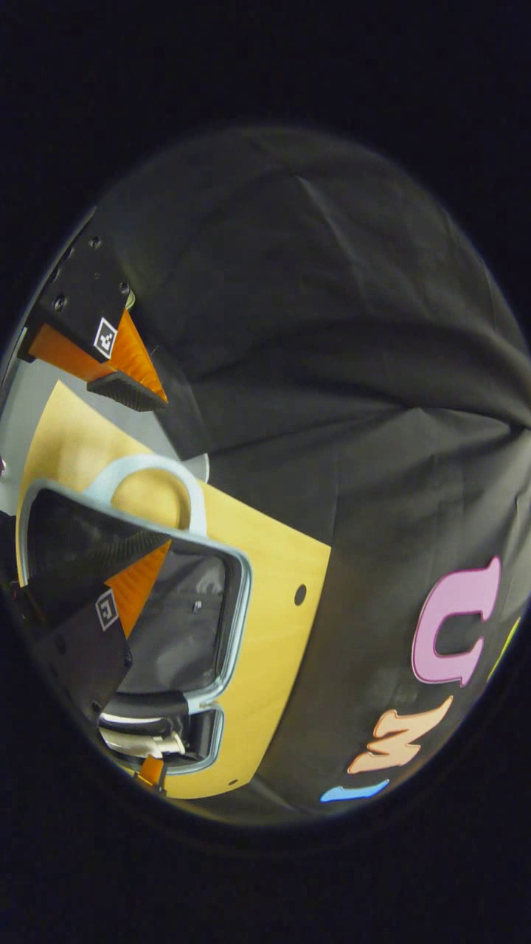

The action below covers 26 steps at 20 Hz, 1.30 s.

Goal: First open the suitcase, pack the skin care products into it, and then close the suitcase.

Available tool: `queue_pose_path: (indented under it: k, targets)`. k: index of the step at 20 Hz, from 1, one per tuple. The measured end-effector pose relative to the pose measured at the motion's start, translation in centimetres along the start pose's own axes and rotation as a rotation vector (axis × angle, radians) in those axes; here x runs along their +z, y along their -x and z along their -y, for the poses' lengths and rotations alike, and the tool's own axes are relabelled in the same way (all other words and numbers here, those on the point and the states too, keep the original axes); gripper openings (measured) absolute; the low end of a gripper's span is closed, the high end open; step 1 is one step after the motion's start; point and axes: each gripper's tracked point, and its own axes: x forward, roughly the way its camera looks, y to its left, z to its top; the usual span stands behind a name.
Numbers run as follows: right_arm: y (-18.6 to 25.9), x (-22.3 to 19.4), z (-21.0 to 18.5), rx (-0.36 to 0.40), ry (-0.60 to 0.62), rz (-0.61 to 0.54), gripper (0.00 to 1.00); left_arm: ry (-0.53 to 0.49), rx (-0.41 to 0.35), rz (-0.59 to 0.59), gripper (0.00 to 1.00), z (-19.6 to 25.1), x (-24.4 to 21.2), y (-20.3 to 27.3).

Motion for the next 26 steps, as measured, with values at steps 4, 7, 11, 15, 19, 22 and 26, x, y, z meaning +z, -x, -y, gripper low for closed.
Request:
queue_pose_path:
  k: [4, 7, 11, 15, 19, 22, 26]
  targets:
    - [0.9, 1.6, -0.8, 0.001, 0.014, 0.042, 0.92, -0.007, -0.015, -0.074, 0.96, -1.8, -1.5, -2.9]
    - [1.7, 3.1, -1.2, 0.001, 0.005, 0.070, 0.92, 0.001, -0.026, -0.143, 0.96, -2.1, -2.9, -5.4]
    - [2.6, 5.1, -0.9, -0.007, -0.034, 0.112, 0.92, 0.030, -0.042, -0.214, 0.91, -2.4, -4.7, -7.7]
    - [3.2, 6.0, -0.5, -0.014, -0.039, 0.136, 0.92, 0.091, -0.139, -0.260, 0.60, -0.6, -5.6, -8.7]
    - [3.4, 6.3, -0.5, 0.003, -0.011, 0.153, 0.92, 0.050, -0.090, -0.267, 0.28, -0.4, -5.4, -8.9]
    - [4.0, 6.7, -0.3, 0.026, -0.003, 0.178, 0.92, -0.015, -0.077, -0.238, 0.02, 0.5, -3.6, -6.8]
    - [4.6, 7.3, -0.2, 0.060, 0.016, 0.203, 0.92, -0.074, -0.090, -0.151, 0.00, 1.4, 0.5, -2.7]
